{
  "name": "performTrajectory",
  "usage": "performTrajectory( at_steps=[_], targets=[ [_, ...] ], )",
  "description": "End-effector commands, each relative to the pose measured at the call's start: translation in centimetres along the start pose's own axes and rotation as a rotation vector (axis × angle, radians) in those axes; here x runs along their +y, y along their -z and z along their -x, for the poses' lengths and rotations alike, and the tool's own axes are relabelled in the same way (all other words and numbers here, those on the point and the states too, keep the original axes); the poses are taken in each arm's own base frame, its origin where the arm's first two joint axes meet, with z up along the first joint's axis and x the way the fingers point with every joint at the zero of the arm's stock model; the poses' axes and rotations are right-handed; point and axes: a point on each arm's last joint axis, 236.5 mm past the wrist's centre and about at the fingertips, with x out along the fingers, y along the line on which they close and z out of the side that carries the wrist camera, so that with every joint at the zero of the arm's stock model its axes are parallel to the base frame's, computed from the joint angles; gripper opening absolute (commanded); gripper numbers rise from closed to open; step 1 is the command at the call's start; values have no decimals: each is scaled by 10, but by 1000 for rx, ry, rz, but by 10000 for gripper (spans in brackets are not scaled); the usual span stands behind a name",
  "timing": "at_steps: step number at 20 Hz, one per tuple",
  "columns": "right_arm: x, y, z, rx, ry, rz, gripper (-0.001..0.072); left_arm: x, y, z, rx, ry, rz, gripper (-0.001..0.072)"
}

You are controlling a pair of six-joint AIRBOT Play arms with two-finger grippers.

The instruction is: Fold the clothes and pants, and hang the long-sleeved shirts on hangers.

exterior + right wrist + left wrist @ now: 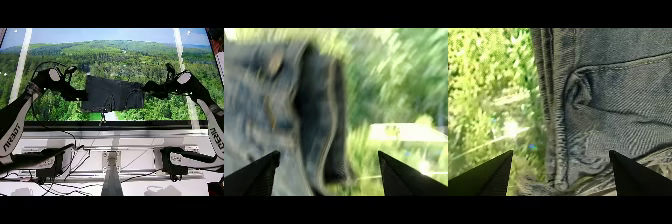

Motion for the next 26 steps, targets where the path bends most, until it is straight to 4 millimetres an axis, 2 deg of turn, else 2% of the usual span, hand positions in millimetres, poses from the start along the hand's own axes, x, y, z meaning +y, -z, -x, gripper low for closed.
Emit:
performTrajectory(
  at_steps=[1,3,4,7,10,11,13,14,15,16,18,19,21,22,24,26],
  targets=[
    [2,-6,-3,109,-109,-18,676,0,0,-1,3,1,2,692],
    [11,16,-12,256,-215,64,676,0,0,-1,3,2,1,692],
    [9,22,-21,287,-225,82,677,0,0,-1,4,2,2,692],
    [6,25,-54,293,-200,72,676,0,1,-1,4,2,1,692],
    [35,28,-75,262,-232,120,667,1,-6,-1,-23,-3,1,692],
    [49,31,-80,256,-251,168,564,2,-10,-1,-43,-7,1,693],
    [70,36,-84,244,-262,279,220,3,-19,0,-78,-13,1,692],
    [79,33,-82,233,-264,329,87,4,-21,3,-85,-14,1,692],
    [86,24,-77,209,-258,366,51,4,-25,9,-93,-12,0,692],
    [90,11,-69,175,-244,396,48,5,-29,19,-105,-16,-5,692],
    [85,-37,-39,32,-150,401,43,7,-47,56,-172,-37,-50,691],
    [76,-65,-18,-62,-92,375,42,11,-58,81,-227,-66,-66,691],
    [55,-121,41,-273,-10,283,43,18,-80,147,-384,-134,-92,691],
    [41,-141,71,-362,12,220,43,17,-86,180,-465,-154,-97,691],
    [-4,-168,135,-510,69,62,43,14,-88,234,-610,-181,-102,691],
    [-64,-172,187,-583,150,-113,42,6,-79,269,-702,-197,-114,691]
  ],
)
